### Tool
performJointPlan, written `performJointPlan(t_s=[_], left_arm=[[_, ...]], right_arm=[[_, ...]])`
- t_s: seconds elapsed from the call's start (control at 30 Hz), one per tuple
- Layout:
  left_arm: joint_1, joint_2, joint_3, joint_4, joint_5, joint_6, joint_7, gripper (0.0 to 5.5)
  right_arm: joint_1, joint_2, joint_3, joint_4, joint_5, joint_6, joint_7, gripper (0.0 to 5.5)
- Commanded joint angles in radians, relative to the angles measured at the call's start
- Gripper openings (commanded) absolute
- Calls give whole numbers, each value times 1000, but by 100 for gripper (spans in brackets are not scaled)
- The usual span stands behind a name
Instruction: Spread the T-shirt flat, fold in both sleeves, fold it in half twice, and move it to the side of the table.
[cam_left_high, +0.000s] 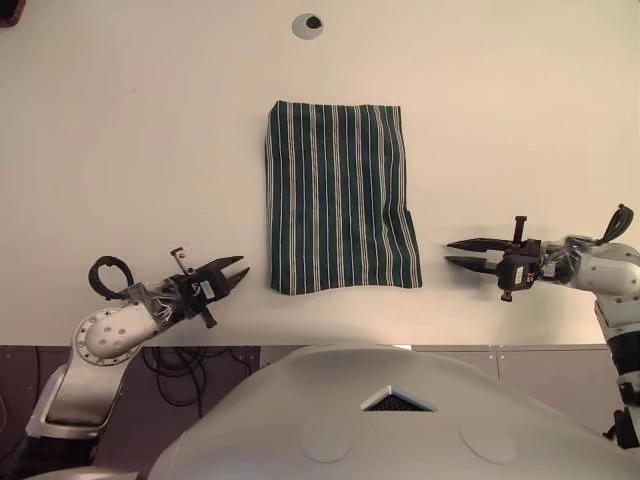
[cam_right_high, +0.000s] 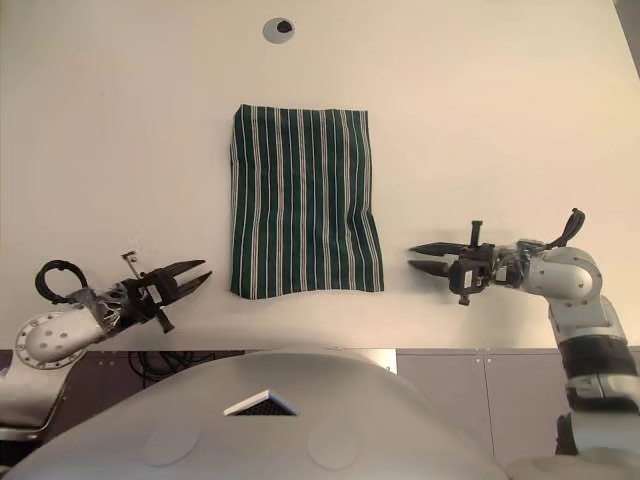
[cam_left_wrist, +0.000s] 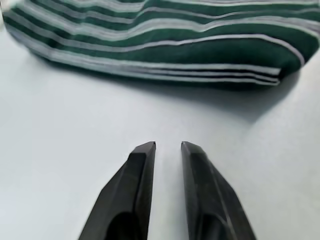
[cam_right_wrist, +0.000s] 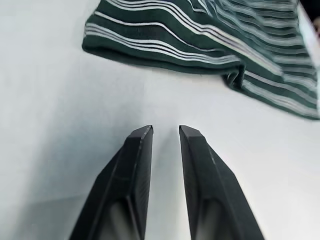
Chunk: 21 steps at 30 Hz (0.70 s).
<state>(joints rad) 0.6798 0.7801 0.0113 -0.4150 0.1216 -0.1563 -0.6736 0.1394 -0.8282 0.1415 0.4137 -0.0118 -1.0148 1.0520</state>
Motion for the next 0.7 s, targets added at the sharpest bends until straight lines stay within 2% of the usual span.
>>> performJointPlan(t_s=[0.03,0.17,0.3,0.47,0.53,0.6,0.7], left_arm=[[-48,18,-93,119,186,-272,75,90],[-65,6,-135,125,238,-399,108,90],[-122,7,-147,154,254,-441,117,90],[-167,-4,-150,186,268,-448,129,90],[-147,-10,-142,170,272,-443,138,90],[-110,3,-120,162,263,-447,144,90],[-30,35,-71,162,249,-461,158,90]], right_arm=[[-60,138,173,276,-420,-109,-200,96],[-54,219,298,292,-598,-116,-339,96],[-63,201,397,294,-687,-138,-371,96],[-120,157,446,280,-755,-155,-437,96],[-176,28,404,311,-721,-270,-436,96],[-244,-121,383,299,-569,-384,-386,96],[-477,-264,479,383,-317,-469,-344,96]])
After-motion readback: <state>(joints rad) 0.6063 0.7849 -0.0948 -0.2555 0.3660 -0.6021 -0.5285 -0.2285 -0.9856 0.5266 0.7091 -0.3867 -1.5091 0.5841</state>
